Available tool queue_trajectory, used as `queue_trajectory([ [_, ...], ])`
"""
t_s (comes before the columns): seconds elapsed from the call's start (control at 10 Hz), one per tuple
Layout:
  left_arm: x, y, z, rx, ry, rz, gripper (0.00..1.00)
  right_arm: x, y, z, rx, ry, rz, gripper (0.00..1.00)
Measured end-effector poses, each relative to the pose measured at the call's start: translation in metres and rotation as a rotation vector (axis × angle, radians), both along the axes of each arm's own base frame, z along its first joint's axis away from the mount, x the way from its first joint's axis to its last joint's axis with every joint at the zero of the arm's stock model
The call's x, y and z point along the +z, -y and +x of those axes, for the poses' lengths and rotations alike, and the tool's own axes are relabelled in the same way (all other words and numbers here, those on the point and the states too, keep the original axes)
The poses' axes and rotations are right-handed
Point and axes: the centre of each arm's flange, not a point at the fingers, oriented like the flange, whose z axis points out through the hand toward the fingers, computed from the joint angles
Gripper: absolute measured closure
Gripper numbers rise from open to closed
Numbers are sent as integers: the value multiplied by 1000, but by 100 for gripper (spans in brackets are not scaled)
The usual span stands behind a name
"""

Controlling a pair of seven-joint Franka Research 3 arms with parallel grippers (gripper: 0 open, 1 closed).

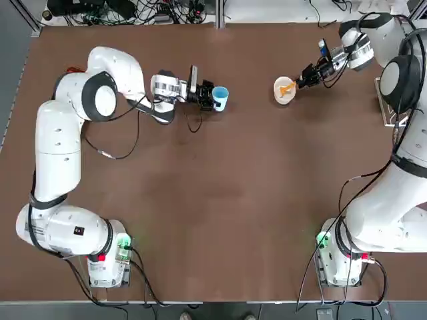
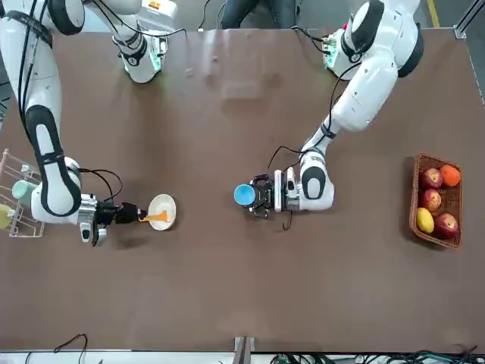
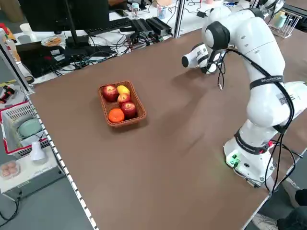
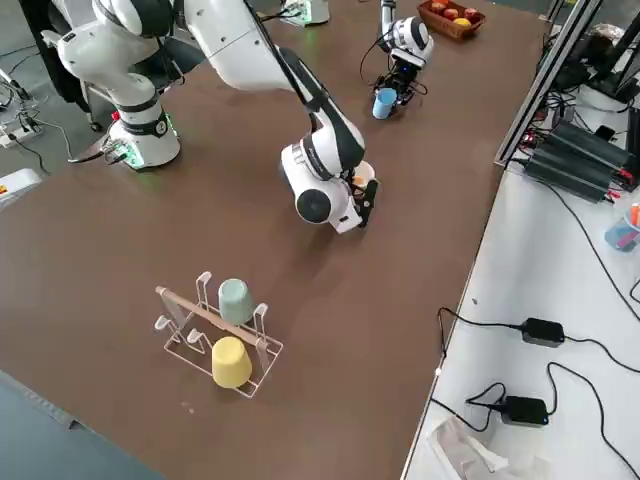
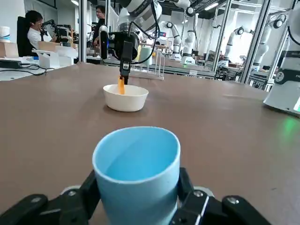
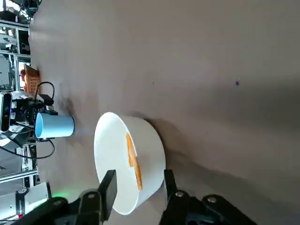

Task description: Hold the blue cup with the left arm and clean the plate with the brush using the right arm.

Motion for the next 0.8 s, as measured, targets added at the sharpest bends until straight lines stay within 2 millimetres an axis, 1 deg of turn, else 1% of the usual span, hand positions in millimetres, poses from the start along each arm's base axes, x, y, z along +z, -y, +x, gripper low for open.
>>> queue_trajectory([
  [0.2, 0, -2, 2, 4, 1, 1, 31, -2, -3, -1, 5, -4, 1, 55],
  [0.3, 0, -4, 3, 7, 1, 1, 31, -2, -4, -1, 5, -4, 1, 62],
  [0.4, 0, -6, 4, 10, 1, 1, 31, -2, -4, -1, 5, -4, 1, 63],
  [0.7, 0, -11, 7, 19, 2, 0, 31, -1, -4, -1, 5, -4, 1, 62],
  [0.8, 0, -11, 7, 18, 8, 0, 31, -1, -3, -1, 5, -3, 1, 63],
])
